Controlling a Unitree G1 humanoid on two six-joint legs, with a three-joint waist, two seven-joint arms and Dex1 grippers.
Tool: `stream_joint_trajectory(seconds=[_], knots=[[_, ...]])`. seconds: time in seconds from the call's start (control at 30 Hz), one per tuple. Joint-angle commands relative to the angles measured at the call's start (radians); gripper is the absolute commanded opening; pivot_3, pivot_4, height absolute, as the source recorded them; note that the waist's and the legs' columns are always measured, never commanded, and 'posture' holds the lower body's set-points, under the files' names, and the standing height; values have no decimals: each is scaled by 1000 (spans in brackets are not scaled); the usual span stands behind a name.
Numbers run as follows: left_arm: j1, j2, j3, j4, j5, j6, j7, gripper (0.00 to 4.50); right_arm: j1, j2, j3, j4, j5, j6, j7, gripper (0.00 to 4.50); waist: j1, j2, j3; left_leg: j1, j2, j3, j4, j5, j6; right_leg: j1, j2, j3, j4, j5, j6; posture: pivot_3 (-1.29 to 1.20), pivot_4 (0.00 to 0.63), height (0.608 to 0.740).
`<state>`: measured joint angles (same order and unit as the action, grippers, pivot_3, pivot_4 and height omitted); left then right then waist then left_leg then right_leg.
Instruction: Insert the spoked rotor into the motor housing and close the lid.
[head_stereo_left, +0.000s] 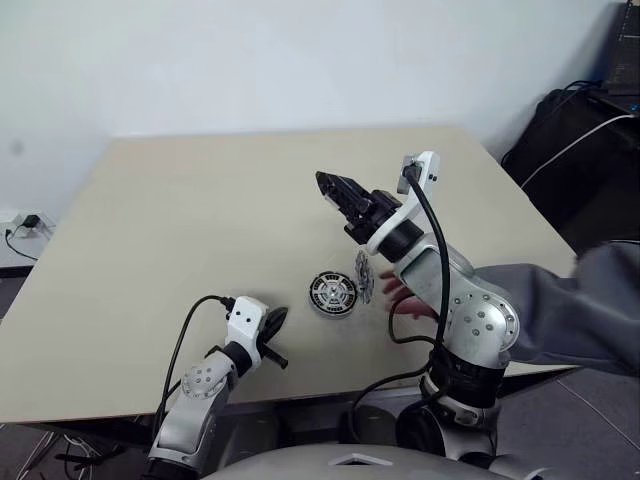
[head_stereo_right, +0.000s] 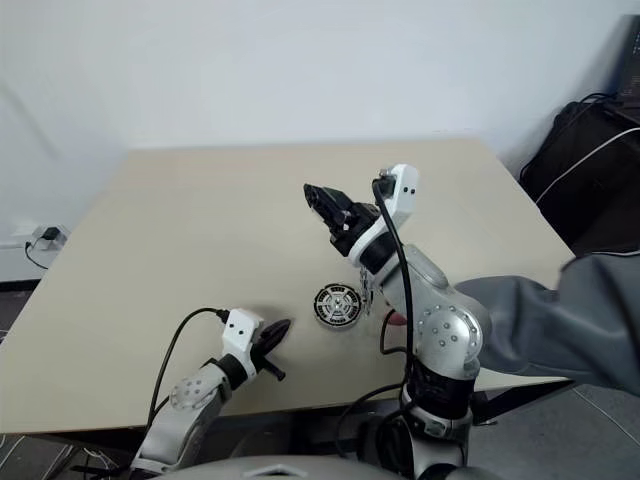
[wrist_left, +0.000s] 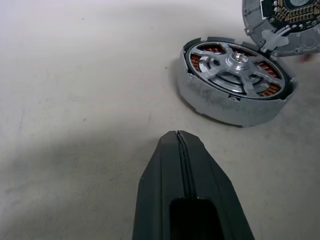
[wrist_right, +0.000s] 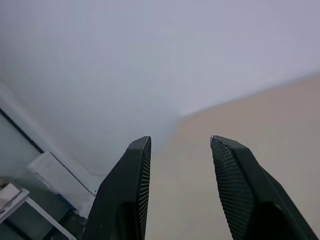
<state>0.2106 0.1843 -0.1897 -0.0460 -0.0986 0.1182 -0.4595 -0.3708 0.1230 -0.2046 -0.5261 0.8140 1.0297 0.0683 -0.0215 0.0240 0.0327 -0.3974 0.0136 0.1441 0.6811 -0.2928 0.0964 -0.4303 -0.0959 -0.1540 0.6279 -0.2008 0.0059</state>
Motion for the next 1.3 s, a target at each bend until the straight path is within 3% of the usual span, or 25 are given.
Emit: stream_joint_trajectory(seconds=[0.03, 1.03, 1.17, 1.3], knots=[[-16, 3, -4, -18, -6, -6, -7, 0, 8, 1, 22, -33, 45, -31, -5, 2017, 0, 0, 0, 0, 0, 0, 0, 0, 0, 0, 0, 0, 0, 0, 0, 0, 0, 740], [-5, 2, -2, -25, -7, -3, -2, 0, 33, -86, 86, -1, 113, -49, -27, 2017, 8, 0, 0, 0, 0, 0, 0, 0, 1, 0, 0, 0, 0, 0, -1, 0, 0, 740], [-5, 1, -2, -25, -6, -2, -1, 0, 28, -200, 167, -20, 39, -51, 40, 2017, 8, 0, 0, 0, 0, 0, 0, 0, 1, 0, 0, 0, 0, -2, -3, 0, 0, 740], [-4, 0, -2, -24, -6, -2, 0, 0, 30, -485, 432, -69, -220, -186, 226, 2017, 10, 0, 1, 0, 0, 0, 1, -1, 2, 0, -1, 0, -1, -2, -3, 0, 0, 740]])
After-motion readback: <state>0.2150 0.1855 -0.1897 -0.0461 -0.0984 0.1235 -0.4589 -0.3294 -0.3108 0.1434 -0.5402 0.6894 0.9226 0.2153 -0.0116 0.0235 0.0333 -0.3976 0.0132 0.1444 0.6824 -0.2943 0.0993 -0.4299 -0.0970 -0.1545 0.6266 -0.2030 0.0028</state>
